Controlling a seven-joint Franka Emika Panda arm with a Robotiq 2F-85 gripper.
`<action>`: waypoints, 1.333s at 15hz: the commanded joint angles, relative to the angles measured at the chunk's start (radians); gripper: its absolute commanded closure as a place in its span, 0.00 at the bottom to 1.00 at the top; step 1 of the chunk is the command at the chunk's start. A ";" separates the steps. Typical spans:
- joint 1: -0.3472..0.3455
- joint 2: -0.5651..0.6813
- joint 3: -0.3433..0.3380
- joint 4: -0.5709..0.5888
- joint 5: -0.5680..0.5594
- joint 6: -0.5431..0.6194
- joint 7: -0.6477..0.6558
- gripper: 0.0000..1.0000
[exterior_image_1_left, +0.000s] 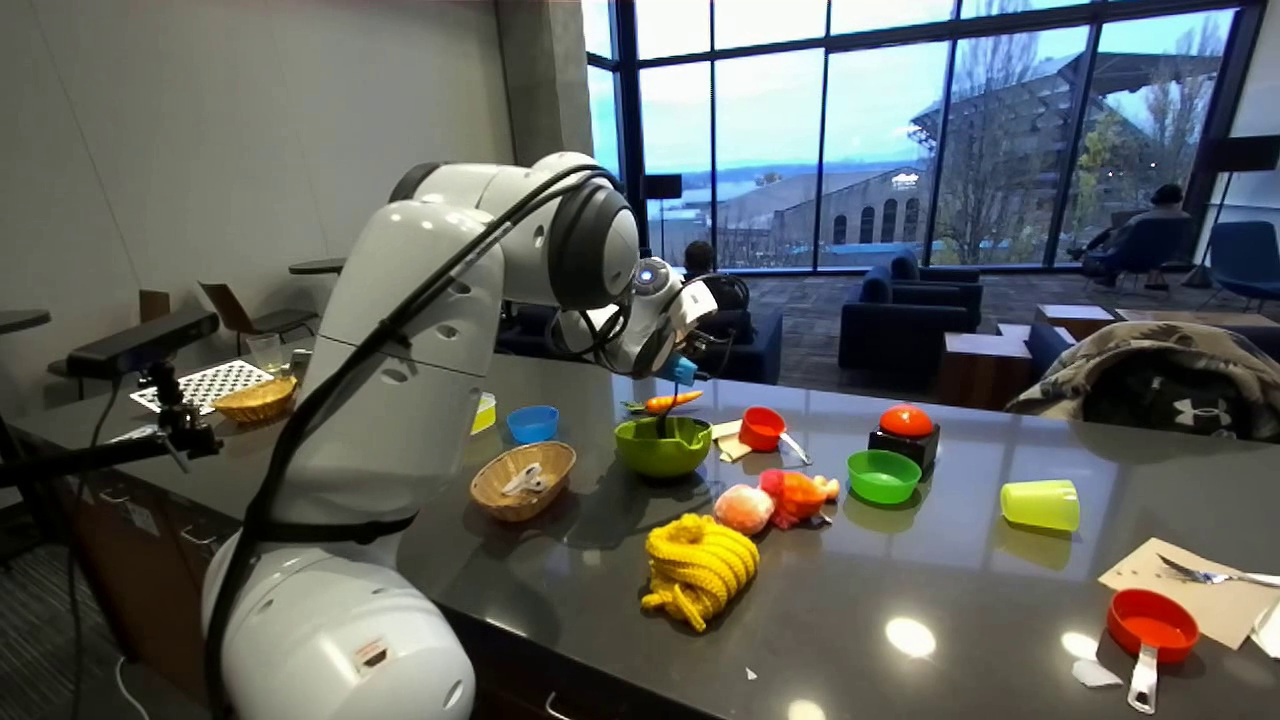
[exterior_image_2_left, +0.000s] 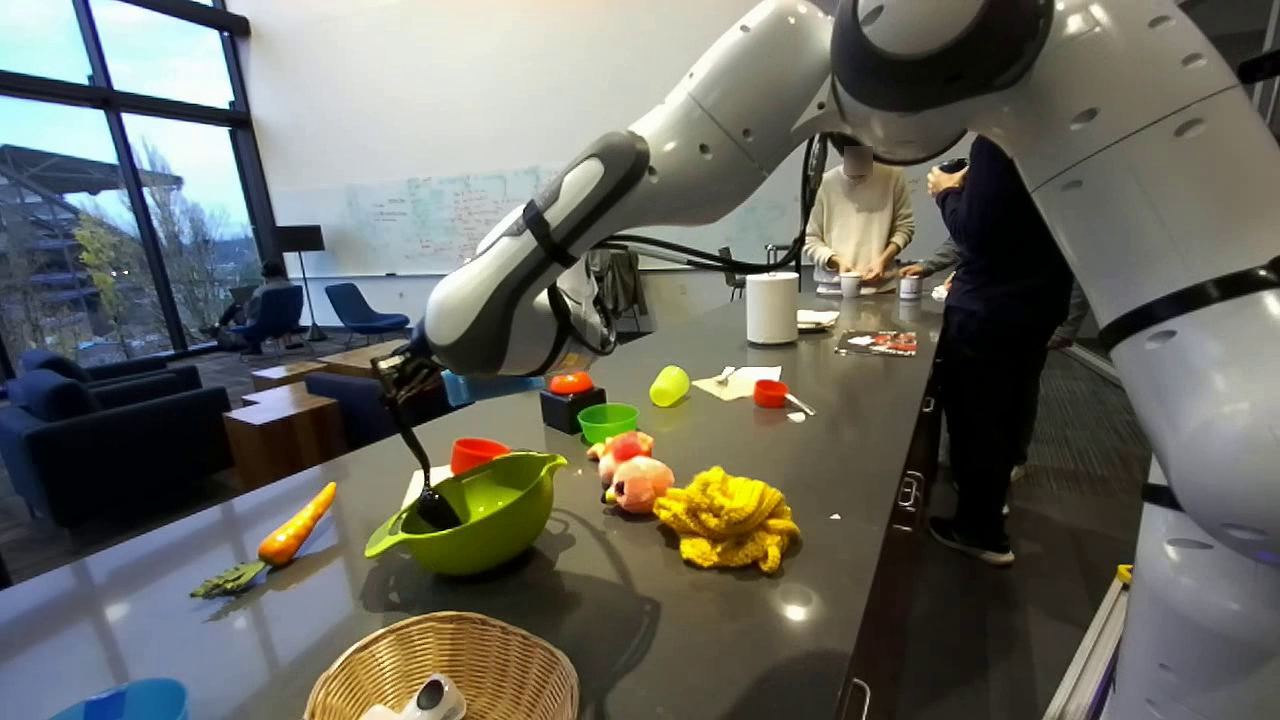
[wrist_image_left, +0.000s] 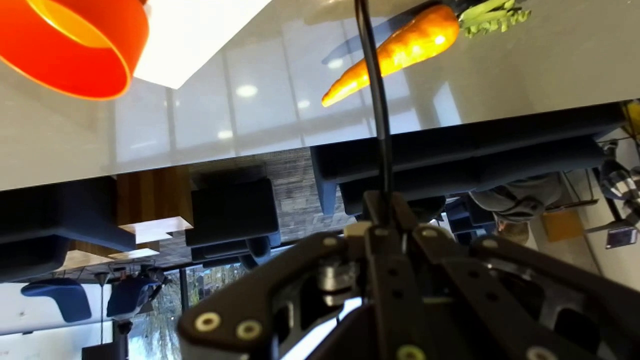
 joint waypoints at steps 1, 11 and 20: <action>-0.039 0.065 0.045 0.099 -0.006 -0.005 -0.011 0.99; -0.183 0.058 0.172 0.124 0.003 0.014 -0.008 0.99; -0.348 -0.023 0.288 0.058 0.012 0.052 0.009 0.99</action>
